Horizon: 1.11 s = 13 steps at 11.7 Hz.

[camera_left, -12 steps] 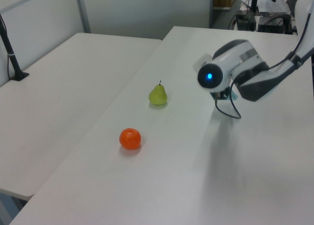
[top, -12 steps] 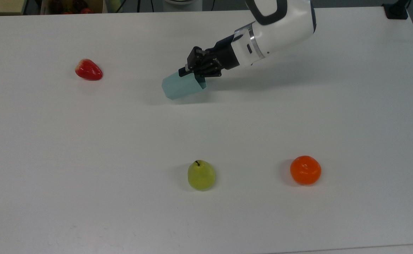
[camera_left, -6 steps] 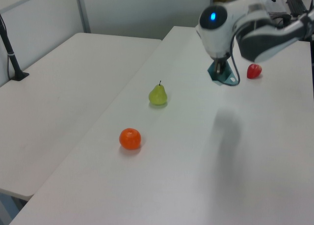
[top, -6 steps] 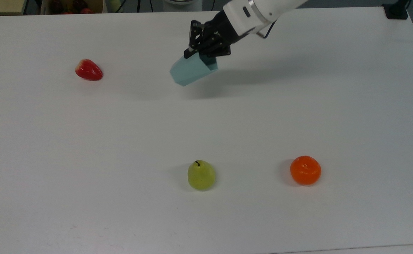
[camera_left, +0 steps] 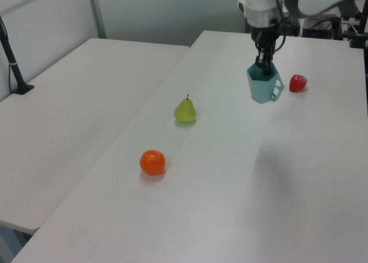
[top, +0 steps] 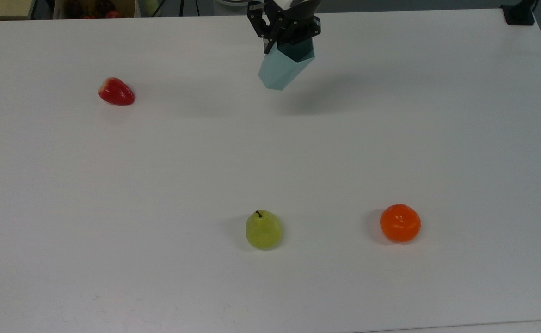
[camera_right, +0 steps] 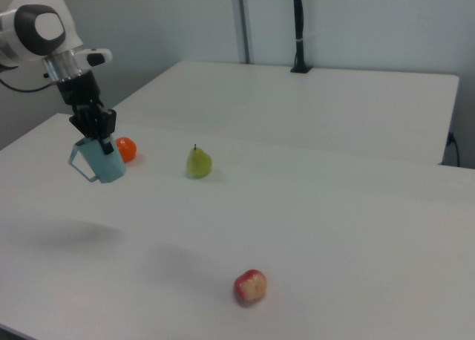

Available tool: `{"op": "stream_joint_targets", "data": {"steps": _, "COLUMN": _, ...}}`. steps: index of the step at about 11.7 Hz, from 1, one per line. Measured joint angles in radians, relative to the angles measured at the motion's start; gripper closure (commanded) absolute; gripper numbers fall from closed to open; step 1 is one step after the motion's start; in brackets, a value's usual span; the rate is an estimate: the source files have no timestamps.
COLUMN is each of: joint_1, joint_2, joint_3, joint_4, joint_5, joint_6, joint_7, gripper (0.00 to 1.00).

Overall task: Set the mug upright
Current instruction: 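Lift the mug by its rim and swing it upright, then lower the upright mug onto the table base-first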

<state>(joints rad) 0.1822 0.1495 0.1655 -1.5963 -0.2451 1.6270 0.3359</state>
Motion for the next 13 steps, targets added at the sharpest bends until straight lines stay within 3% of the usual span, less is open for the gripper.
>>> {"op": "stream_joint_targets", "data": {"steps": 2, "joint_1": -0.058, "joint_2": -0.005, "joint_3": -0.009, "joint_4": 0.0, "joint_5": 0.142, "joint_6": 0.033, "joint_7": -0.103, "gripper": 1.0}}
{"op": "stream_joint_targets", "data": {"steps": 4, "joint_1": -0.103, "joint_2": -0.003, "joint_3": -0.013, "joint_4": -0.008, "joint_5": 0.226, "joint_6": 0.062, "joint_7": -0.261, "gripper": 1.0}}
{"op": "stream_joint_targets", "data": {"steps": 9, "joint_1": -0.117, "joint_2": 0.07, "joint_3": -0.014, "joint_4": -0.093, "joint_5": 0.241, "joint_6": 0.235, "joint_7": -0.614, "gripper": 1.0}}
{"op": "stream_joint_targets", "data": {"steps": 13, "joint_1": -0.119, "joint_2": 0.164, "joint_3": -0.015, "joint_4": -0.095, "joint_5": 0.228, "joint_6": 0.323, "joint_7": -0.686, "gripper": 1.0}}
